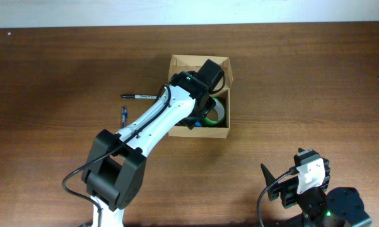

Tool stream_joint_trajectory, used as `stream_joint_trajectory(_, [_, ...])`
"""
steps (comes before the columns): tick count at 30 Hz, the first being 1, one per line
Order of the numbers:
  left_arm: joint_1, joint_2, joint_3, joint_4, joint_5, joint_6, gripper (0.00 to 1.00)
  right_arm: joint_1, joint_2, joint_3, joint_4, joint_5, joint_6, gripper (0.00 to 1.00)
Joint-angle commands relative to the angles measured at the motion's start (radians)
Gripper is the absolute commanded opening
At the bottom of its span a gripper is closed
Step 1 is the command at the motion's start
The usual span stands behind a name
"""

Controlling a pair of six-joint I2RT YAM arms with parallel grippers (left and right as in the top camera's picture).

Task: Pack container
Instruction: 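Move the left gripper back to the blue pen and grasp it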

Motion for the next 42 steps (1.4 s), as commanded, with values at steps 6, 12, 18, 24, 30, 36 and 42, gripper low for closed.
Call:
stream_joint_trajectory(6, [0.005,0.020,0.017,0.002,-0.021,-0.002,0.63,-0.006,-0.005,-0.003,0.003,0.012,0.008,0.99])
stream_joint_trajectory(12, [0.007,-0.057,0.032,-0.002,-0.045,-0.002,0.63,-0.006,-0.005,-0.003,0.003,0.012,0.008,0.99])
stream_joint_trajectory(18, [0.062,-0.210,0.026,-0.132,-0.089,0.003,0.63,-0.006,-0.005,-0.003,0.003,0.012,0.008,0.99])
stream_joint_trajectory(24, [0.119,-0.327,0.025,-0.284,-0.161,0.002,0.73,-0.006,-0.005,-0.003,0.003,0.012,0.008,0.99])
stream_joint_trajectory(30, [0.200,-0.341,0.011,-0.347,-0.263,0.002,0.82,-0.006,-0.005,-0.003,0.003,0.012,0.008,0.99])
stream_joint_trajectory(36, [0.348,-0.341,-0.053,-0.324,-0.259,0.001,0.83,-0.006,-0.005,-0.003,0.003,0.012,0.008,0.99])
stream_joint_trajectory(42, [0.478,-0.323,-0.109,-0.270,-0.177,0.072,0.82,-0.006,-0.005,-0.003,0.003,0.012,0.008,0.99])
